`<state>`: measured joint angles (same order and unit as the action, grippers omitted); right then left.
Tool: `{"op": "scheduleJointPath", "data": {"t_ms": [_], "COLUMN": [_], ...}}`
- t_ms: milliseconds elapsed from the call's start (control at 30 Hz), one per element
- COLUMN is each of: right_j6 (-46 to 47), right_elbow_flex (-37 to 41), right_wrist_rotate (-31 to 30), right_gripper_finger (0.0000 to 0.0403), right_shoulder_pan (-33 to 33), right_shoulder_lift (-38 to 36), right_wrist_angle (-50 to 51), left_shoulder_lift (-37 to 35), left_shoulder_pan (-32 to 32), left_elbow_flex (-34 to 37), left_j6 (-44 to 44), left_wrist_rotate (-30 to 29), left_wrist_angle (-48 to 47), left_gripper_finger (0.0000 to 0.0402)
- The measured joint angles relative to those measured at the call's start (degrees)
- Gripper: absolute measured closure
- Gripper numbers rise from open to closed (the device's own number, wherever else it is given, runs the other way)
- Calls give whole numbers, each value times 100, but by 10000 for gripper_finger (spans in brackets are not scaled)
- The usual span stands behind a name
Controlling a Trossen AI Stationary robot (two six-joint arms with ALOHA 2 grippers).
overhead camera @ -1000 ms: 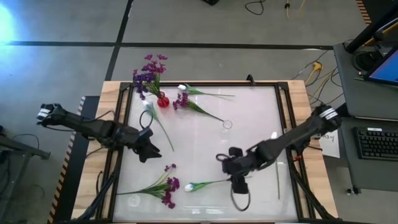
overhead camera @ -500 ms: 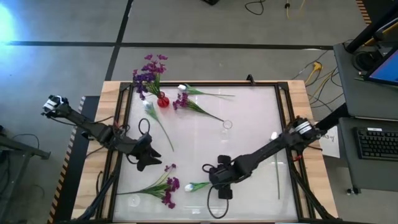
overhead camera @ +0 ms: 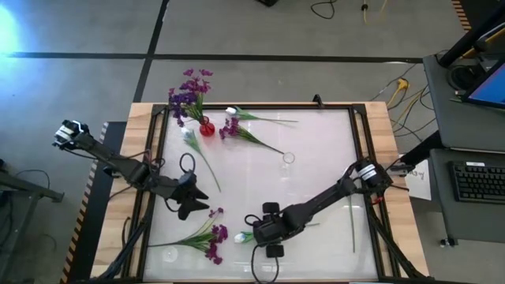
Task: Sort flowers into vase by color
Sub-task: Put the white flower into the transparent vase
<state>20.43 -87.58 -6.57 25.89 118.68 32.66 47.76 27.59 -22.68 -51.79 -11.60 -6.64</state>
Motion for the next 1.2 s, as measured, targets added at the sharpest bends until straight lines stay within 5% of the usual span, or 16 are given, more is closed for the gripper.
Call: {"op": "scheduleJointPath", "data": {"t_ms": [200, 400, 567, 933, 1100, 1200], "right_j6": [-7, -135, -1068, -3715, -3962, -4331], "right_elbow_flex": [-21, -1, 176, 2856, 4023, 4641], "right_wrist_rotate": [-30, -273, -1357, -1492, -3256, -3419], "right_gripper_finger": [377, 386, 388, 389, 390, 390], "right_shoulder_pan": [5, -39, -81, -1032, -1206, -1200], "right_shoulder_lift": [-4, -598, -1552, -3557, -4343, -4621], "right_wrist_angle": [-38, 8, -544, -6497, -8833, -10248], "left_shoulder_lift": [124, 201, 259, 252, 255, 257], "left_shoulder_pan": [0, 0, -2, -7, -9, -9], "left_elbow_flex": [0, 0, 0, -2, -2, -2], "left_j6": [264, 362, 454, 666, 663, 726], "left_wrist_rotate": [5, 4, -63, -987, -1178, -1195], "left_wrist_angle": [196, 200, 261, 466, 485, 506], "left_gripper_finger": [187, 187, 187, 187, 187, 187]}}
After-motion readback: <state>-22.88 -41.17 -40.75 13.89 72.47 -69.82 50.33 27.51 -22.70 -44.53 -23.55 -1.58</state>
